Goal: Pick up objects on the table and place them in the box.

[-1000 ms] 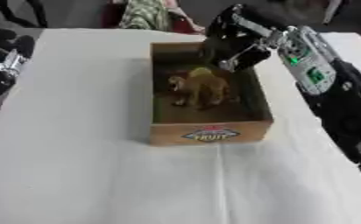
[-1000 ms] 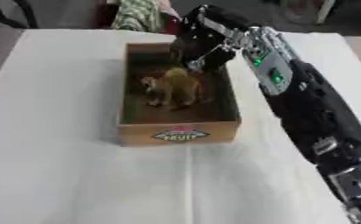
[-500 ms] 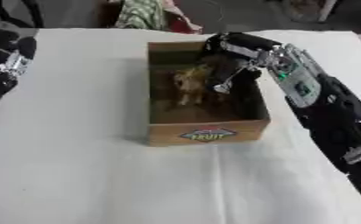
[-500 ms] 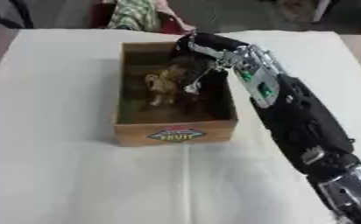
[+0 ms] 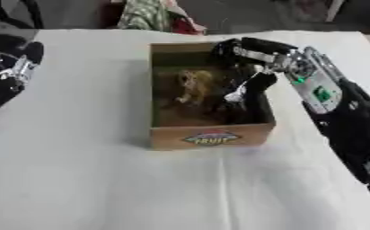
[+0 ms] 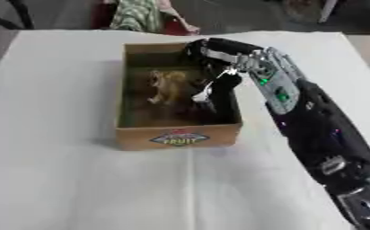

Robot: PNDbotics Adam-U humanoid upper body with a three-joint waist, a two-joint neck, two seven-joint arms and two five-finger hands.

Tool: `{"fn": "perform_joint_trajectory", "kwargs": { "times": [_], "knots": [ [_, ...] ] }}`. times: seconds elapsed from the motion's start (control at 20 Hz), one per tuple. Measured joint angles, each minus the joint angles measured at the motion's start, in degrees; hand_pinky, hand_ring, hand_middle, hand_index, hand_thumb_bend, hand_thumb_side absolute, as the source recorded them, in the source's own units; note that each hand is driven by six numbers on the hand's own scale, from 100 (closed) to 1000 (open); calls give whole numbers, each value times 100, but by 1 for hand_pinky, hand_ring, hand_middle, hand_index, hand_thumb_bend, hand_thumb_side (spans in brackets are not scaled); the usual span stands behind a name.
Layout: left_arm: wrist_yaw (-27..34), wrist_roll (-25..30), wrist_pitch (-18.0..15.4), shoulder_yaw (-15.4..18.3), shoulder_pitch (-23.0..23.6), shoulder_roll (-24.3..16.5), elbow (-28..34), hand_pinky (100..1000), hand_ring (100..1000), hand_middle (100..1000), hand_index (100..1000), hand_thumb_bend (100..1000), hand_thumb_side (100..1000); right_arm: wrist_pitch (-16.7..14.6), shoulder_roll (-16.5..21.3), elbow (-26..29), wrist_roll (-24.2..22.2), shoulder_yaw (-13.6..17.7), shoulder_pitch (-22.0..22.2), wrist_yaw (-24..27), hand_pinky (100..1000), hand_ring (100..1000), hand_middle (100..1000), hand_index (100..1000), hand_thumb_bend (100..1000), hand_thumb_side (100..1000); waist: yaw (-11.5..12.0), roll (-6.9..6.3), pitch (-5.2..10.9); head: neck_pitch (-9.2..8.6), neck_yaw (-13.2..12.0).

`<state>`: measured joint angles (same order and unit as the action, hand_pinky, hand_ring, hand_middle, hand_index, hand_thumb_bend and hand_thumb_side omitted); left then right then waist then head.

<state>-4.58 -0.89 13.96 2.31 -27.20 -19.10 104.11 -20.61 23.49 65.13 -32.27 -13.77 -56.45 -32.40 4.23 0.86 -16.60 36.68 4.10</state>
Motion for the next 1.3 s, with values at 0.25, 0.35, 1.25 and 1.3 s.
{"fn": "perform_joint_trajectory", "kwargs": {
  "times": [0.25,0.35,1.25,1.3],
  "knots": [
    [0,0,1,3,9,-1,0,550,491,513,682,466,430,43,15,94,-53,0,11,81,877,935,922,937,528,468,-23,1,1,1,-20],
    [-1,-11,10,37,82,-5,-4,550,491,513,681,465,430,-17,126,247,-18,74,161,175,871,928,917,935,524,464,-144,17,15,4,-106],
    [-2,-234,21,217,342,-61,-5,549,494,518,690,466,415,352,1160,2745,1576,1697,2655,1852,753,805,802,869,415,240,-408,-7,26,5,-406],
    [-2,-254,18,225,368,-61,-8,549,494,519,692,466,415,450,1159,2797,1675,1761,2752,1950,749,803,799,867,408,235,-430,-7,27,5,-417]
  ]
}}
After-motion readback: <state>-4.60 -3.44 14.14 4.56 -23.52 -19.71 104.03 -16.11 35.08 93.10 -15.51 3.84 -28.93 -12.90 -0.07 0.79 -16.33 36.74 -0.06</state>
